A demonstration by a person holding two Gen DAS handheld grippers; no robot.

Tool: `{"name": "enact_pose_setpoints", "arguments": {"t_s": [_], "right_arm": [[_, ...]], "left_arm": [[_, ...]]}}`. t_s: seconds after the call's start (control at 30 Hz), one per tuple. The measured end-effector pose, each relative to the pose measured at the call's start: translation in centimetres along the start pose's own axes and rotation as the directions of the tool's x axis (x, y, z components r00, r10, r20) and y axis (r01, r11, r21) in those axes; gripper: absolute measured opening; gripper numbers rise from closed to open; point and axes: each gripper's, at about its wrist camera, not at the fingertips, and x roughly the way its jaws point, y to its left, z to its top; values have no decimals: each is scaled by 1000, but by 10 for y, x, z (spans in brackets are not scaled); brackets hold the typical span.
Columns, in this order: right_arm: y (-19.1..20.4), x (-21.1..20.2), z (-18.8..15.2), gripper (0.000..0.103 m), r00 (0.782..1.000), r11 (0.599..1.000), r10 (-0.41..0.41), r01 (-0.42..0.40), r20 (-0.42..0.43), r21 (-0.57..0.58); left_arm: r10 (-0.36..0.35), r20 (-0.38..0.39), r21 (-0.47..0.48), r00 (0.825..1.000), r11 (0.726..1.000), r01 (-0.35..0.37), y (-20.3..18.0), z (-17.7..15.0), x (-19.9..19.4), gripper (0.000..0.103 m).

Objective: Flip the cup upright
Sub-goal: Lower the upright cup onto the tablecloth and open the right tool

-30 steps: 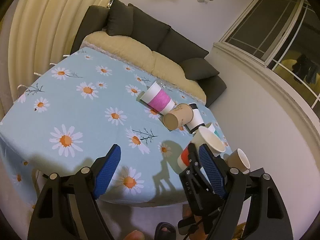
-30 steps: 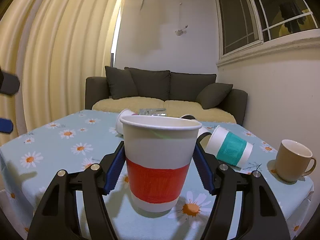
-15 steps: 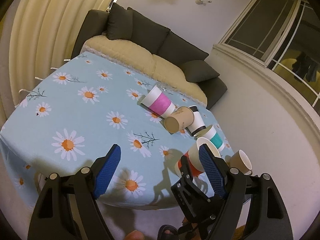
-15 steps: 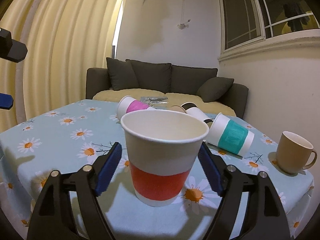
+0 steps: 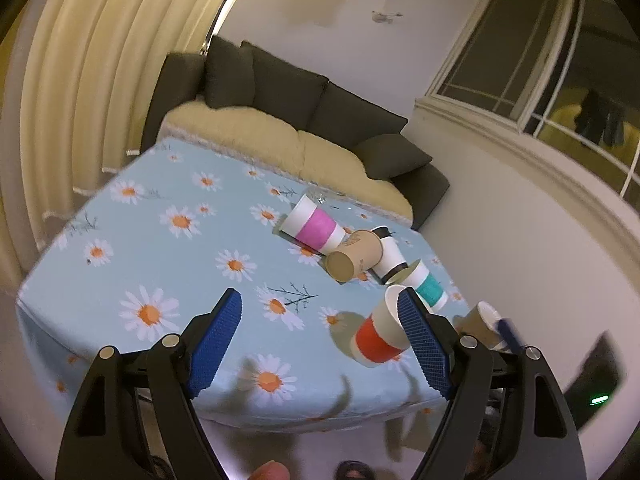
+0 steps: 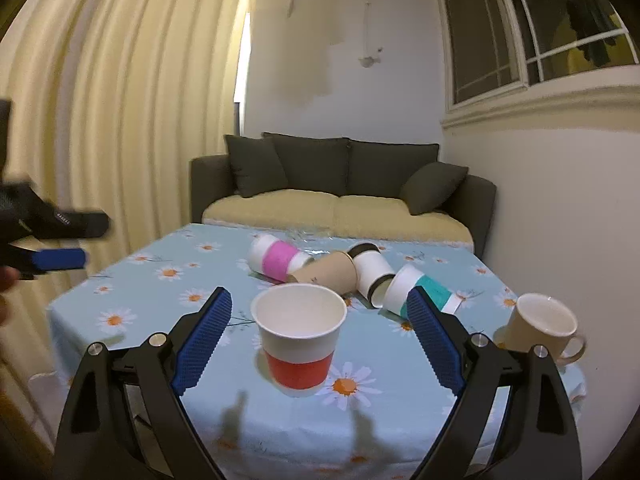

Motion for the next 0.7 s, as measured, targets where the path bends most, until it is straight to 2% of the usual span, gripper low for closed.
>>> {"name": "enact_pose_setpoints", "arguments": {"t_s": [0.2,0.3,0.43,0.7], "right_arm": [[-21,-46,23,88,995,996,93,-93,-37,-9],[-37,-65,29,88,993,994,107,-107,-46,-7],[-55,-83,30,88,991,992,122,-122,-52,7],[-77,-103,25,89,984,986,164,-164,-76,9]], "left_arm": [[7,23,108,1000,994,-10,-22,-9,-11,79],[9,27,166,1000,986,-14,-34,-16,-17,79],[-13,28,244,1000,970,5,-52,-28,-30,79],[-19,-16,370,1000,929,23,-81,-40,-54,79]]}}
